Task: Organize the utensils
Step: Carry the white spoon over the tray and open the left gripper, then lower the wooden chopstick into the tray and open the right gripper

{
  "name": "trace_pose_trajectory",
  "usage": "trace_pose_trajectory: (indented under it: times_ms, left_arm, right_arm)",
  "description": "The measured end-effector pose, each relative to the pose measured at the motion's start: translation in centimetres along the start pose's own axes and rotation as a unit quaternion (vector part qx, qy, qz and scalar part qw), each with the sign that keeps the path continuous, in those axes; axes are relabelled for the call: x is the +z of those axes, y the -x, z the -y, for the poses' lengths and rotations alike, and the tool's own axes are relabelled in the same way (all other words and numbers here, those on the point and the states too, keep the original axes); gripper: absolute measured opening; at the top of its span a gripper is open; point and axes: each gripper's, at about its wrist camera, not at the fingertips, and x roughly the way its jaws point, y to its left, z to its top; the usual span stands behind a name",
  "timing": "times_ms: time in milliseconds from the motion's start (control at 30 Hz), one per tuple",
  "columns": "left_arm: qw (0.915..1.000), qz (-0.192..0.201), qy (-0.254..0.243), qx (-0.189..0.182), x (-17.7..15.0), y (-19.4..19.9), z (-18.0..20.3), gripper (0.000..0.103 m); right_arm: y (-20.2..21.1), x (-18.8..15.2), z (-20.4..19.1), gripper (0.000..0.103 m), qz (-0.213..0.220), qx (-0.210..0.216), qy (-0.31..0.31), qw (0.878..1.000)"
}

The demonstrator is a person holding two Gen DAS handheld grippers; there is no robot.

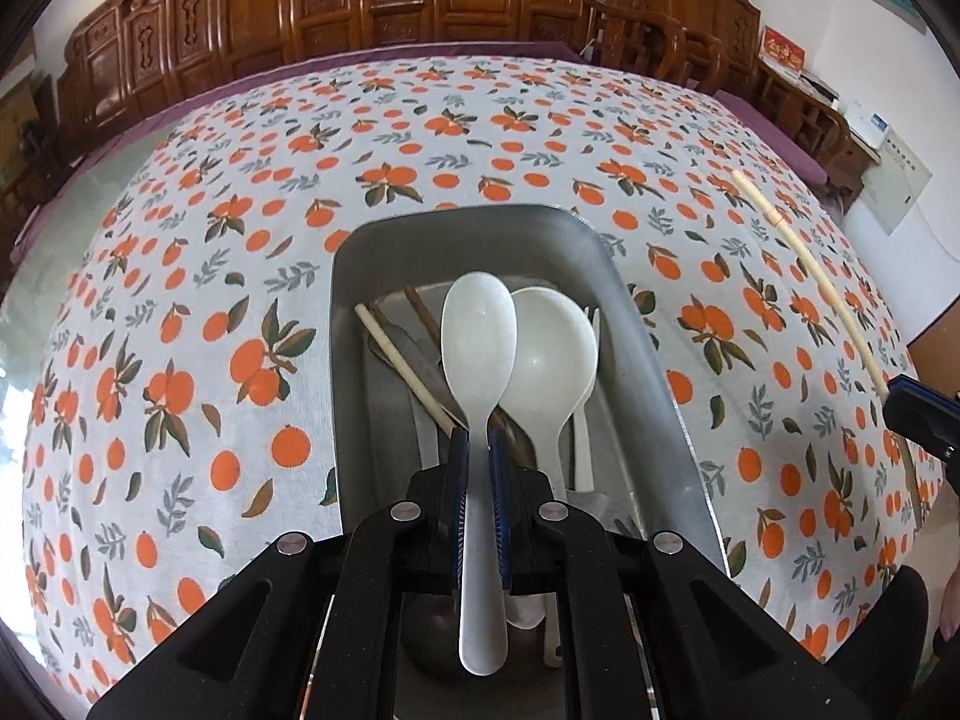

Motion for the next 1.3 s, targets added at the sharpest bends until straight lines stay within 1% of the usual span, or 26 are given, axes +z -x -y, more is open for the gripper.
trace_pose_trajectory:
  times_ms: [133,267,400,500,667,867,1133,1300]
  left_arm:
    - [0.9999,0.013,0.002,-0.008,-0.1,0.9,-0.2,0.007]
    - [0.9993,0.037,0.000,-0.012,-0.8,3.3,-0.8,0.008]
    - [0.9986,0.050,0.008,-0.016,-1.6,5.3,-2.0,0.008]
    - [0.9982,0.059,0.010,-0.010,-2.2,6.5,-2.8,0.008]
    - [0.9971,0.072,0.020,-0.011,-2.7,8.1,-4.2,0.008]
    - [0.9966,0.078,0.026,-0.009,-3.0,8.9,-5.2,0.008]
    - [0.9957,0.086,0.034,-0.009,-3.5,10.0,-6.2,0.008]
    - [0.9955,0.087,0.037,-0.008,-4.0,10.3,-6.4,0.008]
  right_arm:
    - [-0.3,0.4,-1.2,0.006,0.002,0.013,0.002,1.000]
    - [-1.0,0.9,-2.8,0.006,-0.001,0.026,0.012,1.000]
    - [-2.2,1.7,-4.3,0.006,-0.004,0.042,0.017,0.999]
    - [-3.2,2.2,-5.3,0.006,-0.009,0.055,0.016,0.998]
    - [-5.2,2.9,-6.9,0.006,-0.021,0.071,0.012,0.997]
    - [-7.4,3.2,-7.9,0.006,-0.038,0.073,0.002,0.997]
    - [-10.3,3.1,-9.2,0.006,-0.058,0.061,-0.001,0.996]
    - [-11.3,3.1,-9.6,0.006,-0.063,0.061,-0.007,0.996]
